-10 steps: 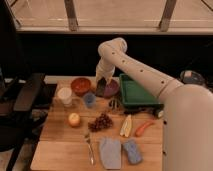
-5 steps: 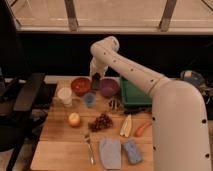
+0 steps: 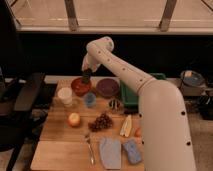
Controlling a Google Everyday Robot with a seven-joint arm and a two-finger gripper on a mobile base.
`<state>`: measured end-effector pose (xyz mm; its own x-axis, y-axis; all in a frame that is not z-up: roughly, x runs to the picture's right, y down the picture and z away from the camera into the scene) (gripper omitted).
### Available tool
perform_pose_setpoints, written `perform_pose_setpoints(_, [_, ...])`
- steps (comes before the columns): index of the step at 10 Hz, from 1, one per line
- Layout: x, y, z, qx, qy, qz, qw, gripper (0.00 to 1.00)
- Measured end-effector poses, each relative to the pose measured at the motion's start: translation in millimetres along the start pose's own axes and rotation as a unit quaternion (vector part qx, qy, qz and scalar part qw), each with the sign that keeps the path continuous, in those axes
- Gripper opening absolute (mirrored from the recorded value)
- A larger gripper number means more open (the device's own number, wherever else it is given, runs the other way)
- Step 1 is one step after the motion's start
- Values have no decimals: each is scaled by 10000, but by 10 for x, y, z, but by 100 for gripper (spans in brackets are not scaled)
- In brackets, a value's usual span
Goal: Wipe red bowl with eraser
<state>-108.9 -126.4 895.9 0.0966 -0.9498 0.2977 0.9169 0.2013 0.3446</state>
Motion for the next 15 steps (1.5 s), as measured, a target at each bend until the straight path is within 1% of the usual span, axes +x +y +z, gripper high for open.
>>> perform_pose_setpoints(1, [48, -153, 126, 249, -44, 5, 9997, 0])
perform_pose_setpoints(2, [51, -261, 217, 404, -117, -4, 9991, 0])
perform_pose_setpoints(3, [62, -287, 247, 463, -137, 0, 9988, 0])
perform_pose_setpoints(7, [59, -261, 248, 431, -160, -13, 9989, 0])
perform_pose_setpoints(8, [32, -273, 277, 388, -92, -62, 9992, 0])
perform_pose_setpoints(11, [-11, -290, 388, 438, 138, 16, 9989, 0])
perform_pose_setpoints(13, [-66, -313, 494, 421, 224, 30, 9989, 0])
perform_pose_setpoints(15, [-87, -150, 559, 329, 272, 170, 9989, 0])
